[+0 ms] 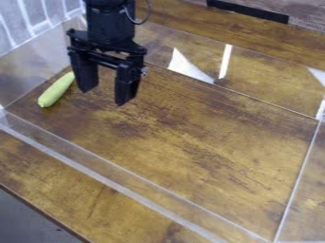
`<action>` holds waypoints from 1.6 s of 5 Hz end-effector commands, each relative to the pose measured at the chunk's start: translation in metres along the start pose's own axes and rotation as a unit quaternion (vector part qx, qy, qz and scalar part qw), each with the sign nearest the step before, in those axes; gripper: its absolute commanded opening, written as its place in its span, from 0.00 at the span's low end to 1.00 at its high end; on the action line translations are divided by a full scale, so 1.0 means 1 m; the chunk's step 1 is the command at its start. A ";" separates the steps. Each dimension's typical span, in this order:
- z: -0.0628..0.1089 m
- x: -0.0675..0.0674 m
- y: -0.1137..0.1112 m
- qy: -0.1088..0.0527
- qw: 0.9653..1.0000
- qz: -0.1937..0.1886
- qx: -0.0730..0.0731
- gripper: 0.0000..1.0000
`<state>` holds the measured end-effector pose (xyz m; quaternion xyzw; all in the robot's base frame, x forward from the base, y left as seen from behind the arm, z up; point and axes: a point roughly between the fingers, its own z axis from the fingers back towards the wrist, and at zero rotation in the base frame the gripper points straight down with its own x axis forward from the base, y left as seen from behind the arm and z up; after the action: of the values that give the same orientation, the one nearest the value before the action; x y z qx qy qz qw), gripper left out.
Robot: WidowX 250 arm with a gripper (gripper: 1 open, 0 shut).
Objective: Move the green spoon to the right
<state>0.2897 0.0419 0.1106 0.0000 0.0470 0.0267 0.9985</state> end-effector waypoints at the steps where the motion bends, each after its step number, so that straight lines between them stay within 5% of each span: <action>1: 0.005 0.005 0.015 -0.022 1.000 0.009 0.003 1.00; 4: -0.009 0.017 0.031 -0.034 0.999 0.016 0.007 1.00; 8: -0.013 0.046 0.054 -0.079 0.997 0.015 0.009 1.00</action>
<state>0.3254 0.0893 0.0772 0.0049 -0.0028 0.0318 0.9995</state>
